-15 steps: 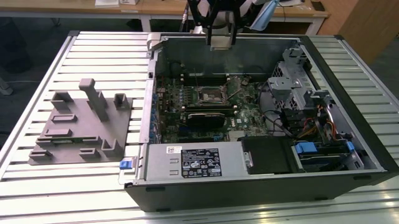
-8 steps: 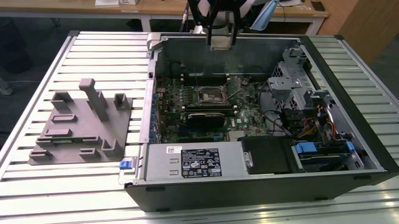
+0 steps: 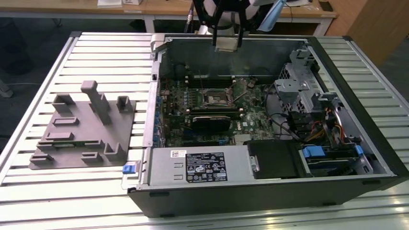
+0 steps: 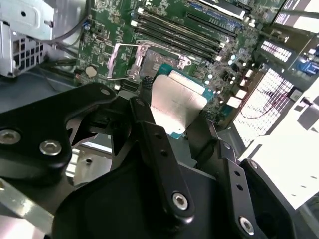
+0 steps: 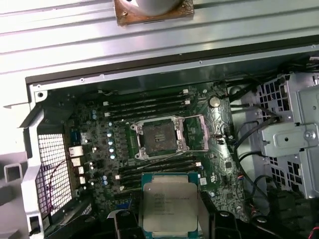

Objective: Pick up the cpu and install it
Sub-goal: 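Place the cpu into insertion slot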

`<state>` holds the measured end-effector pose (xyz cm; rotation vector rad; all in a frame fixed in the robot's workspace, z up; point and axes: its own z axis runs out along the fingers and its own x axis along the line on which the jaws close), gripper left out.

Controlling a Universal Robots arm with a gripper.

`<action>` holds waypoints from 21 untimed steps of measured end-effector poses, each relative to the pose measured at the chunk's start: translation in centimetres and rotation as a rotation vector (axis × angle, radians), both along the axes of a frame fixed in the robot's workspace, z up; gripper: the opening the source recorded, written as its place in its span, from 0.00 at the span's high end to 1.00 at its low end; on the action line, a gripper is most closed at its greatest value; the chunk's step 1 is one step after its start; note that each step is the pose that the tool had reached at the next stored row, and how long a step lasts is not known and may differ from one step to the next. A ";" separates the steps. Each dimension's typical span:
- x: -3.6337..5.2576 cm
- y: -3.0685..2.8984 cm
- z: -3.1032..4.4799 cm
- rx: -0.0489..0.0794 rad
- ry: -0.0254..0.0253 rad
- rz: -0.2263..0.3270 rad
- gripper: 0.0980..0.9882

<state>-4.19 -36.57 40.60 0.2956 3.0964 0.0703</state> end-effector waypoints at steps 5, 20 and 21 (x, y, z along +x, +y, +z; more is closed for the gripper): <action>0.00 0.00 -0.02 0.000 -0.0004 -0.053 0.52; 0.00 0.02 -0.07 0.000 -0.0009 -0.312 0.52; 0.00 0.02 -0.07 0.000 -0.0009 -0.326 0.52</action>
